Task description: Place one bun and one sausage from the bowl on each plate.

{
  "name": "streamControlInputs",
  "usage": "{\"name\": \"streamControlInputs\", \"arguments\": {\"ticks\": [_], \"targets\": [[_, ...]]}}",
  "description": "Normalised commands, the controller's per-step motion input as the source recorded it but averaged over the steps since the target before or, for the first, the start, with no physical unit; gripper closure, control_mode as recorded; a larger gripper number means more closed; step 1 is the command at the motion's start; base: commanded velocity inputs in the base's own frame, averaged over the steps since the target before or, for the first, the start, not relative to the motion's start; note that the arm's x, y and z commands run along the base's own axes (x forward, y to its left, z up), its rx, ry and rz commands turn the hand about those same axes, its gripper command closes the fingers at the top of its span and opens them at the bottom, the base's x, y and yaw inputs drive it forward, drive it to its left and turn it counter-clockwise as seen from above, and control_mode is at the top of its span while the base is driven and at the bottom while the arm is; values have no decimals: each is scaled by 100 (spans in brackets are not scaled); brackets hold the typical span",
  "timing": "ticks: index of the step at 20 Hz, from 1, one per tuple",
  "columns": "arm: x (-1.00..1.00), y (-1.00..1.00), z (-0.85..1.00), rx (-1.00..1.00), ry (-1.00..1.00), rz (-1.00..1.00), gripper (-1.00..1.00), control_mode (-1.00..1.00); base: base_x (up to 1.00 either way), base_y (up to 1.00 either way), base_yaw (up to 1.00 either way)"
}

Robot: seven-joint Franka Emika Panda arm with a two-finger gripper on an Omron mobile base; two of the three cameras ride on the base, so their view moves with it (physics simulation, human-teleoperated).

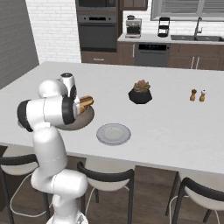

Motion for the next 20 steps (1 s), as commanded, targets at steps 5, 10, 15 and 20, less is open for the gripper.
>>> {"name": "streamControlInputs", "arguments": {"ticks": [5, 10, 15, 20], "targets": [[0, 2, -18, 0, 0, 0, 100, -100, 0, 0, 0], [-7, 0, 12, 0, 0, -2, 100, -100, 0, 0, 0], [-33, -21, 49, 4, 0, -6, 100, -100, 0, 0, 0], [-54, -69, 29, 4, 0, -14, 100, -100, 0, 0, 0]]}}
